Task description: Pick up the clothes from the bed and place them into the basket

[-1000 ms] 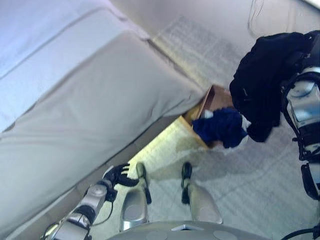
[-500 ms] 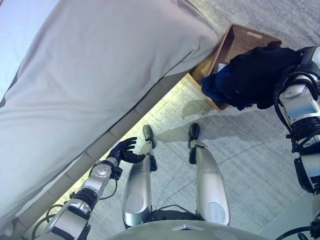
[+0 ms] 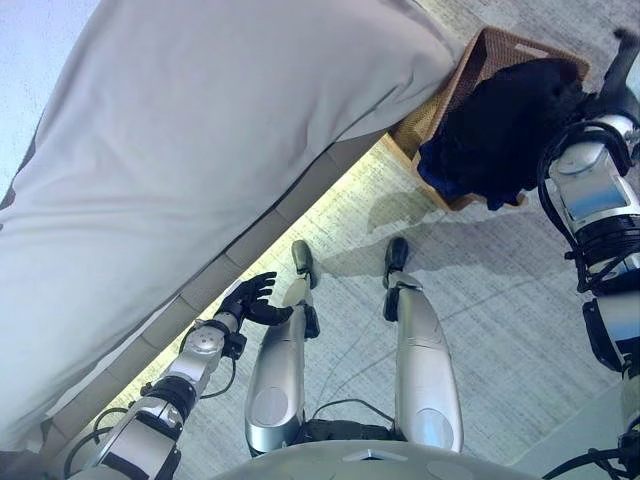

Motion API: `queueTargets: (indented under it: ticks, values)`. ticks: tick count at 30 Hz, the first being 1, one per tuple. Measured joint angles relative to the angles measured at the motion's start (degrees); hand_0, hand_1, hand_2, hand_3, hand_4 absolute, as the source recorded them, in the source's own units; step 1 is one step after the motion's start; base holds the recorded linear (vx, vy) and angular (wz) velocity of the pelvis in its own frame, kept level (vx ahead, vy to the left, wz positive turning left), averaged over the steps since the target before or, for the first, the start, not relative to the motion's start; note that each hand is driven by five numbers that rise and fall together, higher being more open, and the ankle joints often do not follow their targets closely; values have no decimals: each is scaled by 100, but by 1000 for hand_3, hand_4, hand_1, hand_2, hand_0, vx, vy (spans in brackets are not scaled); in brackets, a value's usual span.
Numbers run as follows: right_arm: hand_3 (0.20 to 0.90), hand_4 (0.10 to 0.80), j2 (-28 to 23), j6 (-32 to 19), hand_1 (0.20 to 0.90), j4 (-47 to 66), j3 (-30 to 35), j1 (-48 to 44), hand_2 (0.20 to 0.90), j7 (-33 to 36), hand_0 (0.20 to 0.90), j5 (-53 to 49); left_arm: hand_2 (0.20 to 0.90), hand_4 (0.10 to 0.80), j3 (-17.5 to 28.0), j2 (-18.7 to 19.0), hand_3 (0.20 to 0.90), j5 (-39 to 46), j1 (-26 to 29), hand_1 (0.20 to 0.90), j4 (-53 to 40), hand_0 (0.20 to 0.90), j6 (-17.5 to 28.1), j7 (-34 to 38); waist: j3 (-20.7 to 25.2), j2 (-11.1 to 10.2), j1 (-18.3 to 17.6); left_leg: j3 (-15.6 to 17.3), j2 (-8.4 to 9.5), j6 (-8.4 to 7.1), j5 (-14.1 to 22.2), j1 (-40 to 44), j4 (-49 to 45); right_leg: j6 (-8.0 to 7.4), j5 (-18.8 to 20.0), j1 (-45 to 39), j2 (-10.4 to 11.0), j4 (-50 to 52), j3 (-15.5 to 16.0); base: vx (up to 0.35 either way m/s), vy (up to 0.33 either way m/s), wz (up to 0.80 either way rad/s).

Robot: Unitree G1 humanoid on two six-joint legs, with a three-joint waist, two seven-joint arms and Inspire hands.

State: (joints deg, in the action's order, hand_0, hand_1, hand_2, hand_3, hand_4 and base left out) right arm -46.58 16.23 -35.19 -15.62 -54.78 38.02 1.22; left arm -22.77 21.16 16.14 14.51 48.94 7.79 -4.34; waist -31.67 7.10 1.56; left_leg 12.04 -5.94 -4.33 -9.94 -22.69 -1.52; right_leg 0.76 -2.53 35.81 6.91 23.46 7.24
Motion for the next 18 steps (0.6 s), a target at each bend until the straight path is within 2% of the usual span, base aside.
queueTargets:
  ticks: [4,7,13,16,18]
  values:
    - [900,800,91,-431,900,458,187,-13,900,719,900,15,900,800,-3,-54,900,16,10,900,-39,900,-4,11,0,0,-3,-29,-7,6,-6,54,41,-48,123,-165,-39,-192,35,-12,56,2]
    - [900,800,90,-191,900,467,195,-14,900,730,900,7,900,800,-4,-63,900,16,39,900,-18,900,-13,15,0,0,-11,-100,-3,29,-25,181,106,-46,189,-401,-52,-382,126,-23,38,10]
    - [900,800,66,816,900,-325,126,137,900,-478,900,-234,900,800,14,-36,900,24,127,900,108,900,-45,6,0,-2,78,-136,12,33,-28,435,217,-152,396,-874,-78,-861,203,-2,37,4]
    - [900,800,97,890,900,-387,186,933,900,-944,900,-440,900,800,26,-33,900,23,110,900,243,900,-148,-4,-2,-4,77,-172,7,47,-38,780,400,-197,455,-1323,-114,-1161,282,95,76,8]
    - [900,800,367,572,900,-233,607,1957,900,-1092,900,-489,900,800,136,-34,900,16,1,900,253,900,-227,-46,0,-17,60,-188,-8,49,-37,1126,563,-233,488,-1751,-150,-1420,325,159,118,14]
